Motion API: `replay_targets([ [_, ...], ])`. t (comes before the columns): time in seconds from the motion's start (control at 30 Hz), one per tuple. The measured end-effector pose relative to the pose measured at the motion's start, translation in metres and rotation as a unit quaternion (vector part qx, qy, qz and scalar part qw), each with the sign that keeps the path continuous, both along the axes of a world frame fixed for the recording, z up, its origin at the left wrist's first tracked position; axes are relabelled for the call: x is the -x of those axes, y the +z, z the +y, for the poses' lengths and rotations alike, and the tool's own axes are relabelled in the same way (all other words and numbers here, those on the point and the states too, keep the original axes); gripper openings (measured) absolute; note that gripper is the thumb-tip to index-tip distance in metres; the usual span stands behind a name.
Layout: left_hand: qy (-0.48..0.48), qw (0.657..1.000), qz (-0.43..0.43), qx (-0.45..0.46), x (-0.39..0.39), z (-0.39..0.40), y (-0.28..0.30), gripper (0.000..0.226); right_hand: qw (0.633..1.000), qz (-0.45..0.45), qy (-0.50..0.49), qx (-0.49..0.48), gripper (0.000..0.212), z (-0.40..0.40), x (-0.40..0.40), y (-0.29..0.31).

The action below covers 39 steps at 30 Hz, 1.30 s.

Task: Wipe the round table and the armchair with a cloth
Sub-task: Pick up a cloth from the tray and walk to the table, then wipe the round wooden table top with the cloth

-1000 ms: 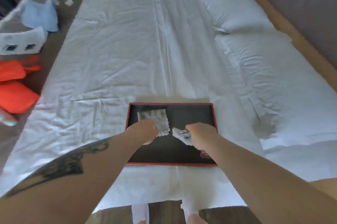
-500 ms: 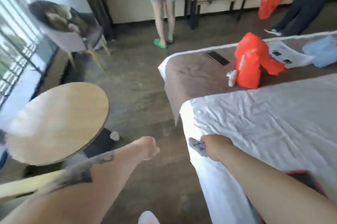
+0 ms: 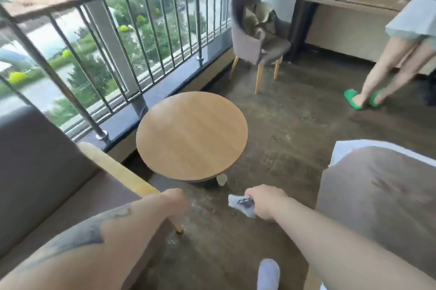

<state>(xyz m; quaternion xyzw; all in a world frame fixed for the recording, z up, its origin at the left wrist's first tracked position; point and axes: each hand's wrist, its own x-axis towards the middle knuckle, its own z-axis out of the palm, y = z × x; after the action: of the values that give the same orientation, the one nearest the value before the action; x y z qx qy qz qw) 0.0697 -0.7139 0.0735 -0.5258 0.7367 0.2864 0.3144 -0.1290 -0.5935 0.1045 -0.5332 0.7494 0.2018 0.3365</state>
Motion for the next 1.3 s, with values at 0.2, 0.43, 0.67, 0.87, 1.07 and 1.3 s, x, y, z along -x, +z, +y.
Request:
replay_targets([
  [0.2,0.107,0.991,0.069,-0.035,0.048,-0.009,-0.004,0.039,0.996,0.051,0.076,-0.015,0.006,-0.069,0.089,0.004],
  [0.43,0.208,0.973,0.097,-0.017,0.062,-0.055,-0.029,0.040,0.996,0.044,0.083,-0.008,0.014,-0.163,0.126,-0.043],
  [0.67,0.289,0.954,0.074,-0.020,0.083,-0.122,-0.113,0.034,0.998,0.019,0.052,-0.009,0.045,-0.218,0.133,-0.120],
  [0.87,0.260,0.962,0.025,0.080,0.137,-0.120,-0.192,0.056,0.982,0.017,0.102,0.158,0.065,-0.247,0.154,-0.218],
  [1.07,0.347,0.897,0.049,0.270,0.185,-0.119,-0.284,0.069,0.935,-0.126,0.269,0.195,0.054,-0.228,0.136,-0.323],
  [1.3,0.447,0.845,-0.004,0.294,0.208,-0.114,-0.334,0.071,0.935,-0.031,0.181,0.304,0.034,-0.250,0.163,-0.344],
])
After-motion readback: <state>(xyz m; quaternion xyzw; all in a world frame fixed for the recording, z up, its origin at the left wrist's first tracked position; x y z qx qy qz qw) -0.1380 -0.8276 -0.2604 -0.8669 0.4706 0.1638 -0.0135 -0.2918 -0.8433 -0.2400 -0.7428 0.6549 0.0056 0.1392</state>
